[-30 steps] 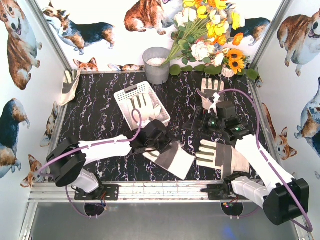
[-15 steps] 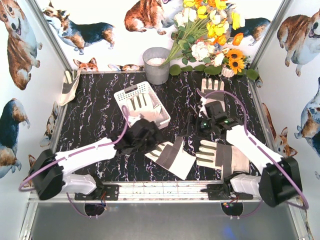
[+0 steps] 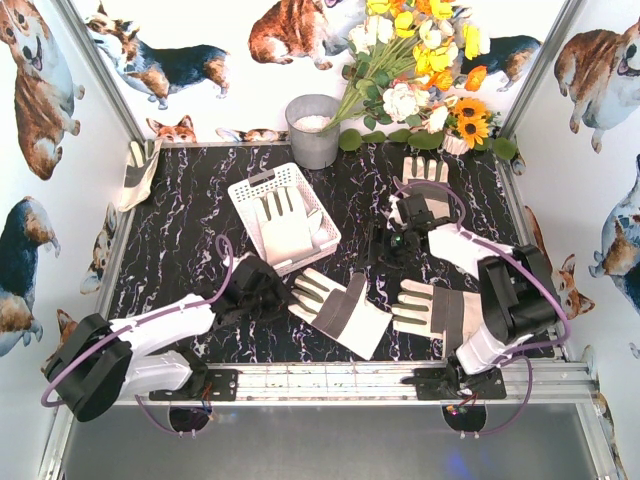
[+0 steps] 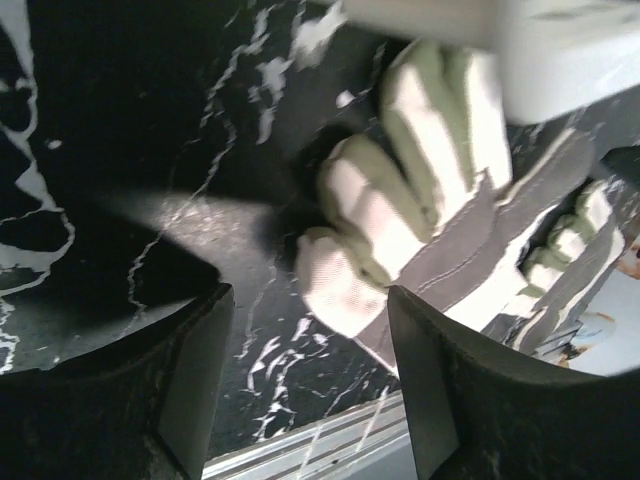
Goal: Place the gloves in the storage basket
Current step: Move the glove to the center of the board.
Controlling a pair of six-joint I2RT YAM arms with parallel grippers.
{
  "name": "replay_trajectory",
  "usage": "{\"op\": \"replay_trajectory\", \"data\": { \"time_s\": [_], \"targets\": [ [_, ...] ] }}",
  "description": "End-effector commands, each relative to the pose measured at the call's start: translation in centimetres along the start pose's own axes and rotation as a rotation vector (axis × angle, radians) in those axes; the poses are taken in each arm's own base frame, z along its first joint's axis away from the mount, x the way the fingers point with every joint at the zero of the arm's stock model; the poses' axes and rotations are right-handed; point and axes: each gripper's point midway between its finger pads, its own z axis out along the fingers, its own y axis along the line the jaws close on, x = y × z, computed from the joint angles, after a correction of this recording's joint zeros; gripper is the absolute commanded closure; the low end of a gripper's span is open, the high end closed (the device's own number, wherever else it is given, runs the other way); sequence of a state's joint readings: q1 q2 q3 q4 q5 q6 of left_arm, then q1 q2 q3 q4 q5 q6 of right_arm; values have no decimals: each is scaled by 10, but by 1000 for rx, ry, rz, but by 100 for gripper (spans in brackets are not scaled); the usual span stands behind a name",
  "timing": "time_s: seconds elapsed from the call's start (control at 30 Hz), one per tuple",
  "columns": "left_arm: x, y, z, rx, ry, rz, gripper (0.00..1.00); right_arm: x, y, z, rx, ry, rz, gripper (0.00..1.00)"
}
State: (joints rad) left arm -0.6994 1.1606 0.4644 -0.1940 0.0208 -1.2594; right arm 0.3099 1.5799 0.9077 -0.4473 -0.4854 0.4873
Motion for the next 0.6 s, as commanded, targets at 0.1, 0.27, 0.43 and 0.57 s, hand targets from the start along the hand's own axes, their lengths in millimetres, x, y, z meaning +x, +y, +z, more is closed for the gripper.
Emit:
{"op": "replay_trajectory", "data": {
  "time_s": [0.1, 0.27, 0.43, 0.57],
  "targets": [
    [5, -1, 8, 56, 24, -21, 48, -23, 18, 11, -119, -18, -79, 35],
    [9, 11, 16, 13, 42, -24, 58, -22, 13, 27, -130, 24, -55, 40],
    [6, 13, 18, -12, 31, -17, 68, -14, 16, 30, -165, 62, -39, 48],
    [1, 13, 18, -28, 11, -4, 76, -2, 14, 28, -175, 85, -24, 56]
  ]
}}
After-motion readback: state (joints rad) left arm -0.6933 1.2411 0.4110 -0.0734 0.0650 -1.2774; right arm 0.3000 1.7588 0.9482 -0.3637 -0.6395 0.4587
